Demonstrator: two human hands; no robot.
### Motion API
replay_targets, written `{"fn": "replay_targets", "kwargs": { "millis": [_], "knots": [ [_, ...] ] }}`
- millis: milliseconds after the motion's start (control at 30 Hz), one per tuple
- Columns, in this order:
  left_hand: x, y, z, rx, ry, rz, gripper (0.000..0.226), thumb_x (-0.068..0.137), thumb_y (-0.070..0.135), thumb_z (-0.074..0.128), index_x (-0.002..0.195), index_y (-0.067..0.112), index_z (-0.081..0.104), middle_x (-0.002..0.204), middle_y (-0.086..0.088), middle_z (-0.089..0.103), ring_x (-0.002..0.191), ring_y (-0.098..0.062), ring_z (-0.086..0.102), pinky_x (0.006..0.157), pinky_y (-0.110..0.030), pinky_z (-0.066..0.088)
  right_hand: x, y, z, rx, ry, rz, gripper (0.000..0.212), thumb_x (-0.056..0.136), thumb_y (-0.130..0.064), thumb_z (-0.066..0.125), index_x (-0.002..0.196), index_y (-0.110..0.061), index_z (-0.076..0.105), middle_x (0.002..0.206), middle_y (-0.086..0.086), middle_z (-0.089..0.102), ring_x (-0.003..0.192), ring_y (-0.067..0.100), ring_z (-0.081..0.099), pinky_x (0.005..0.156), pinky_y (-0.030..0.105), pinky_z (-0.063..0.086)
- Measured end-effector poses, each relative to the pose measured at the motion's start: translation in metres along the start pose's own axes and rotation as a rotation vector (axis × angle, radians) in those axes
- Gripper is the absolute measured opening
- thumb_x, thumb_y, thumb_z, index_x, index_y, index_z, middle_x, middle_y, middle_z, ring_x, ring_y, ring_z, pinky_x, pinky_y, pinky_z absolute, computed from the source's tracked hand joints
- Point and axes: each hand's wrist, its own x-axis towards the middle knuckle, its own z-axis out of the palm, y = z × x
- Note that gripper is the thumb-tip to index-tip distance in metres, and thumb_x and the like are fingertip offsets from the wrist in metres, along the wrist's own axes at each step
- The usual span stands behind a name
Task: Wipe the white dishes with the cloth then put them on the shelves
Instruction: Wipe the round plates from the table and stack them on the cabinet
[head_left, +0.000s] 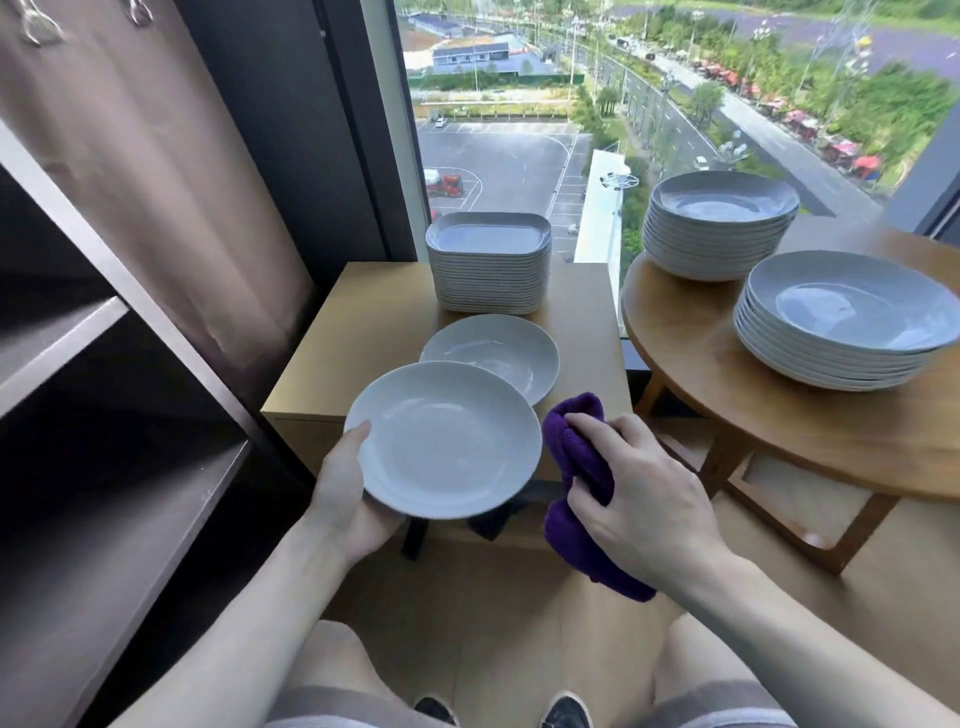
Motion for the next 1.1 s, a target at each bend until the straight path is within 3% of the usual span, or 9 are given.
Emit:
{"fn": "replay_targets", "kwargs": {
  "millis": [100, 200, 333, 467, 600, 733, 967, 1100],
  "knots": [
    [0.013, 0.000, 0.010, -0.041, 0.083, -0.020, 0.040, 0.107, 0.030, 0.039, 0.134, 0.016, 0.065, 0.122, -0.018, 0.075, 0.105, -0.037, 0.075, 0.083, -0.052, 0.063, 0.001, -0.002, -0.004, 0.044, 0.019, 0.012, 0.061, 0.083, -0.054, 0.044, 0.143, -0.047, 0.035, 0.124, -0.018, 0.050, 0.088, 0.016, 0.062, 0.074, 0.034, 0.055],
    [0.028, 0.001, 0.029, -0.054, 0.157, -0.028, 0.039, 0.106, 0.031, 0.035, 0.129, 0.014, 0.062, 0.111, -0.019, 0.078, 0.095, -0.038, 0.078, 0.074, -0.050, 0.064, 0.004, 0.000, -0.009, 0.079, 0.036, 0.010, 0.061, 0.085, -0.051, 0.050, 0.144, -0.048, 0.034, 0.126, -0.016, 0.050, 0.092, 0.017, 0.063, 0.078, 0.036, 0.056],
    [0.050, 0.002, 0.052, -0.014, 0.236, -0.029, 0.036, 0.105, 0.029, 0.035, 0.121, 0.014, 0.064, 0.105, -0.018, 0.079, 0.104, -0.040, 0.072, 0.075, -0.047, 0.062, 0.010, 0.010, -0.015, 0.113, 0.085, 0.042, 0.058, 0.083, -0.051, 0.048, 0.140, -0.051, 0.034, 0.125, -0.017, 0.050, 0.091, 0.017, 0.063, 0.077, 0.035, 0.053],
    [0.064, 0.003, 0.067, 0.299, 0.327, 0.032, 0.031, 0.101, 0.017, 0.034, 0.109, 0.015, 0.064, 0.095, -0.013, 0.072, 0.083, -0.028, 0.068, 0.053, -0.030, 0.057, 0.016, 0.023, -0.018, 0.150, 0.115, 0.077, 0.054, 0.083, -0.049, 0.051, 0.134, -0.054, 0.034, 0.117, -0.017, 0.050, 0.088, 0.016, 0.061, 0.073, 0.032, 0.048],
    [0.078, 0.005, 0.059, 0.647, 0.380, 0.007, 0.039, 0.098, 0.015, 0.031, 0.119, 0.006, 0.062, 0.074, -0.009, 0.054, 0.055, -0.020, 0.047, 0.047, -0.025, 0.037, 0.020, 0.033, -0.020, 0.177, 0.139, 0.109, 0.052, 0.083, -0.048, 0.051, 0.133, -0.052, 0.037, 0.115, -0.017, 0.050, 0.085, 0.015, 0.059, 0.071, 0.031, 0.045],
    [0.090, 0.004, 0.054, 0.759, 0.415, 0.023, 0.040, 0.095, 0.008, 0.033, 0.127, 0.007, 0.057, 0.076, -0.010, 0.058, 0.047, -0.018, 0.049, 0.042, -0.021, 0.036, 0.023, 0.038, -0.018, 0.180, 0.133, 0.126, 0.054, 0.085, -0.045, 0.056, 0.137, -0.046, 0.043, 0.113, -0.017, 0.049, 0.086, 0.014, 0.057, 0.073, 0.030, 0.042],
    [0.109, -0.003, 0.055, 0.954, 0.493, 0.092, 0.054, 0.089, 0.008, 0.034, 0.141, 0.008, 0.048, 0.110, -0.023, 0.069, 0.048, -0.022, 0.054, 0.038, -0.022, 0.036, 0.028, 0.041, -0.017, 0.173, 0.125, 0.145, 0.052, 0.088, -0.043, 0.059, 0.138, -0.045, 0.045, 0.113, -0.017, 0.048, 0.088, 0.014, 0.057, 0.074, 0.029, 0.041],
    [0.118, -0.011, 0.062, 1.064, 0.477, 0.072, 0.045, 0.088, 0.008, 0.038, 0.132, 0.007, 0.052, 0.085, -0.011, 0.061, 0.048, -0.023, 0.051, 0.040, -0.020, 0.034, 0.030, 0.047, -0.019, 0.153, 0.145, 0.161, 0.053, 0.088, -0.044, 0.059, 0.138, -0.044, 0.045, 0.114, -0.016, 0.049, 0.086, 0.013, 0.056, 0.070, 0.027, 0.037]
  ]
}}
